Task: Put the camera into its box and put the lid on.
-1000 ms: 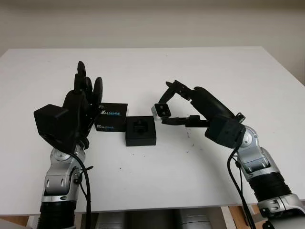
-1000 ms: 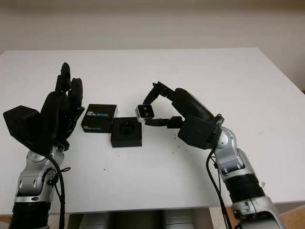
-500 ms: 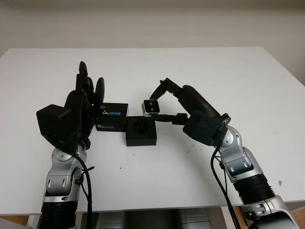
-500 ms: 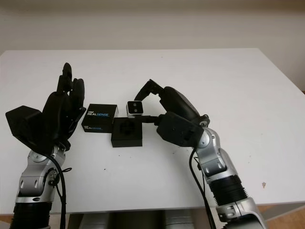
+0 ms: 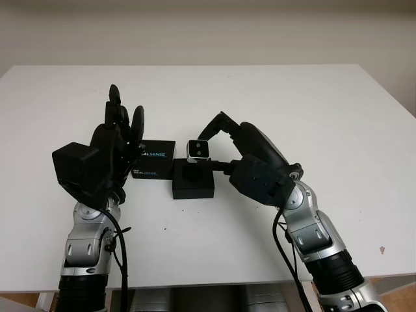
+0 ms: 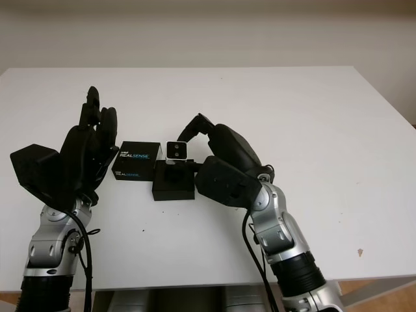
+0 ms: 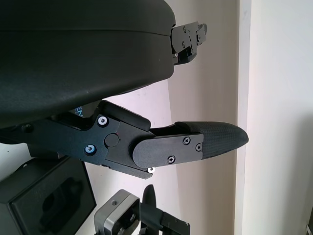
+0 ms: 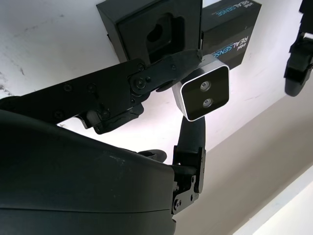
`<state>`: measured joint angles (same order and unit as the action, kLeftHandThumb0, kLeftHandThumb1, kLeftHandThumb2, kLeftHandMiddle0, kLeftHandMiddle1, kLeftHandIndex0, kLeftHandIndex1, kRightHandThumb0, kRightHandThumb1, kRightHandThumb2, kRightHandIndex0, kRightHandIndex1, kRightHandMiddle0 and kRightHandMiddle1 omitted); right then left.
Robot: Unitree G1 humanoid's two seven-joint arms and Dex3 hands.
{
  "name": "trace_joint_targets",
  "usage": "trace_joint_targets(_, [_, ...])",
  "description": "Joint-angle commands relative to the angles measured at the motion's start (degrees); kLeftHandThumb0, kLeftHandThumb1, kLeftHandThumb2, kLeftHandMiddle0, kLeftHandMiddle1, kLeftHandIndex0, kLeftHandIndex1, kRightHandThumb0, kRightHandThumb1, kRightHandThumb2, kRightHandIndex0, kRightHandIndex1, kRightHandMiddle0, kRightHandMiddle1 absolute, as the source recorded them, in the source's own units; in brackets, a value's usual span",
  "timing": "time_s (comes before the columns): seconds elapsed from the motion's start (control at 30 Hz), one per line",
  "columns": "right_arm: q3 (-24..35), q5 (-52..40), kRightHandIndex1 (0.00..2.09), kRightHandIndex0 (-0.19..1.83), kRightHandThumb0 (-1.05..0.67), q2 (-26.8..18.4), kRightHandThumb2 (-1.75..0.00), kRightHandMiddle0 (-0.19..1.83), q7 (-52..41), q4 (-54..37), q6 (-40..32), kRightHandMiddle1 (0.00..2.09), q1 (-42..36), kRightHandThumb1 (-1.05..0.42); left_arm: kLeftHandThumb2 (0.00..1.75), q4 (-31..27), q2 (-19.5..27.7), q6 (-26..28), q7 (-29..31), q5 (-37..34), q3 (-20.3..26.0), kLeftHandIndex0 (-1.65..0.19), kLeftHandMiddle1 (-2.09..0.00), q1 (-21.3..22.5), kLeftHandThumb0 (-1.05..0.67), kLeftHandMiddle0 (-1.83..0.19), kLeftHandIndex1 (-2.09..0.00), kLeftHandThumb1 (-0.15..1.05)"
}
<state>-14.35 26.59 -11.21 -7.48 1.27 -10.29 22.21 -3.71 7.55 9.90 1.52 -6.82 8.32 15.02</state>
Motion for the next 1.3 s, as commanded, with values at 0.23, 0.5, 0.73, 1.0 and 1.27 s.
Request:
trace_joint_targets(0.23, [-1.32, 2.79, 0.10, 0.34, -0.39, 0.68, -0.09, 0.25, 2.59, -2.06, -1.47, 1.87, -1.51, -1.05, 0.53, -0.13, -0.07, -0.24, 0.04, 0.05, -0.02, 0.19, 0.00, 1.07, -0.74, 0.19, 0.00, 1.05])
trace_joint_targets(0.5, [-2.67, 4.39, 0.09, 0.35, -0.39, 0.74, -0.09, 0.29, 3.05, -0.46, -1.55, 1.89, -1.42, -1.05, 0.50, -0.52, -0.39, -0.34, -0.26, -0.14, 0.14, 0.19, 0.00, 0.76, -0.75, 0.19, 0.00, 1.05])
trace_joint_targets(0.73, [-4.01, 4.80, 0.09, 0.36, -0.39, 0.27, -0.09, 0.30, 3.39, 1.77, 0.32, 1.93, -0.99, -1.05, 0.54, -0.74, -0.11, -0.47, 0.22, 0.09, 0.02, 0.19, 0.00, 0.55, -0.73, 0.19, 0.00, 1.05])
trace_joint_targets(1.0, [-4.34, 4.44, 0.08, 0.36, -0.39, 0.61, -0.08, 0.29, 3.53, 4.66, 1.68, 1.91, -0.29, -1.05, 0.53, -0.50, -0.26, -0.63, 0.35, -0.13, 0.25, 0.19, 0.00, 0.53, -0.73, 0.19, 0.00, 1.05])
trace_joint_targets(1.27, [-4.44, 4.06, 0.08, 0.36, -0.40, 0.67, -0.08, 0.30, 3.33, 6.68, 2.15, 1.91, 0.21, -1.05, 0.52, -0.99, -0.39, -0.01, -0.16, -0.09, 0.27, 0.19, 0.00, 0.43, -0.74, 0.19, 0.00, 1.05])
